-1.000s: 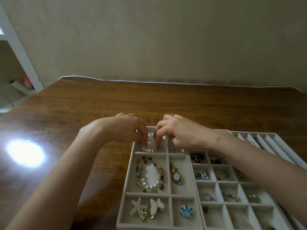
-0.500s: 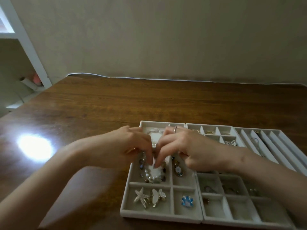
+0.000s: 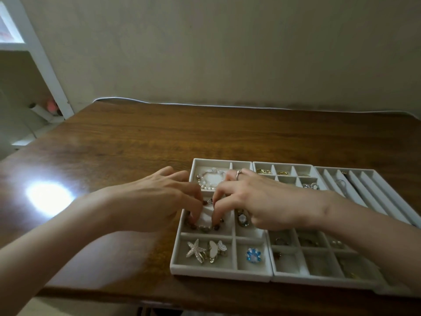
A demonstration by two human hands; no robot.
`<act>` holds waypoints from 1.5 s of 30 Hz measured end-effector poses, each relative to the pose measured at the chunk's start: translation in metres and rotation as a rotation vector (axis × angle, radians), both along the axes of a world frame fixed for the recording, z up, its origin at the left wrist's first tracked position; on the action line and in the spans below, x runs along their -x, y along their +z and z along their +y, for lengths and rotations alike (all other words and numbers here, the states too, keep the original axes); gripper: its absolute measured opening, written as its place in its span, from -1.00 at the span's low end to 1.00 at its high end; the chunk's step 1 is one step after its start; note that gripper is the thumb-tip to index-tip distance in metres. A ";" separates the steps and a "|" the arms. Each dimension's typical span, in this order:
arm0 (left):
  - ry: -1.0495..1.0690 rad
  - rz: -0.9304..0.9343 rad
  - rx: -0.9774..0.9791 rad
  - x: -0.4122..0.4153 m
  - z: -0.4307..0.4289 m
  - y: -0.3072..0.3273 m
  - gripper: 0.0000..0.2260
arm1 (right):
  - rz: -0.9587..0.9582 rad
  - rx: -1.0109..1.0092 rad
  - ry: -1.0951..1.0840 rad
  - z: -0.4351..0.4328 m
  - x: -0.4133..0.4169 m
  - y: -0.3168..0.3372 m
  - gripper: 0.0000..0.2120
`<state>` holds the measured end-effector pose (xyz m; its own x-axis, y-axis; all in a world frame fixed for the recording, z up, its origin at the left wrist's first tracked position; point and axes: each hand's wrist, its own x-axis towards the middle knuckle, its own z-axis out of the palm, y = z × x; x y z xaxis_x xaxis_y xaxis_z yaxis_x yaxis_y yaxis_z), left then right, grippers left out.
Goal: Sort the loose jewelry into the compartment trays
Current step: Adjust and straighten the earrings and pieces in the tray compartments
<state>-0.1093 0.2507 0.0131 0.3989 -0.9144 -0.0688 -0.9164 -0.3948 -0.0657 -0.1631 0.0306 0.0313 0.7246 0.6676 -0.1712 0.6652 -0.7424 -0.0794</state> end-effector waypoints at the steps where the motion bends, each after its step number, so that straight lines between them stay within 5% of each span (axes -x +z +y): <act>1: -0.002 0.002 0.000 0.000 0.000 0.001 -0.54 | 0.003 -0.005 -0.004 0.000 -0.001 0.000 -0.43; 6: 0.015 0.104 0.013 0.002 0.000 0.005 -0.63 | 0.011 -0.064 -0.005 -0.001 -0.002 -0.002 -0.50; 11: 0.003 0.223 0.168 0.009 0.004 0.005 -0.80 | 0.053 -0.299 -0.031 -0.001 0.005 0.003 -0.78; 15: -0.043 0.215 0.171 0.021 -0.001 0.003 -0.83 | 0.077 -0.267 0.021 0.005 0.014 0.000 -0.88; 21: -0.069 0.122 0.166 0.030 -0.006 -0.002 -0.84 | 0.030 -0.238 0.041 0.010 0.018 -0.006 -0.88; 36: 0.015 0.265 0.070 0.031 -0.008 0.002 -0.90 | -0.012 -0.210 -0.052 0.013 0.025 -0.004 -0.97; 40: 0.038 0.247 0.095 0.033 -0.007 -0.001 -0.91 | -0.009 -0.198 -0.074 0.014 0.027 -0.004 -0.82; 45: 0.063 0.273 0.073 0.033 -0.007 0.001 -0.90 | 0.000 -0.218 -0.090 0.015 0.026 -0.006 -0.93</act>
<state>-0.1422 0.2436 0.0139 0.4310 -0.8948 -0.1164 -0.8696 -0.4463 0.2110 -0.1891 0.0455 0.0258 0.7829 0.6213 -0.0303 0.5970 -0.7642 -0.2440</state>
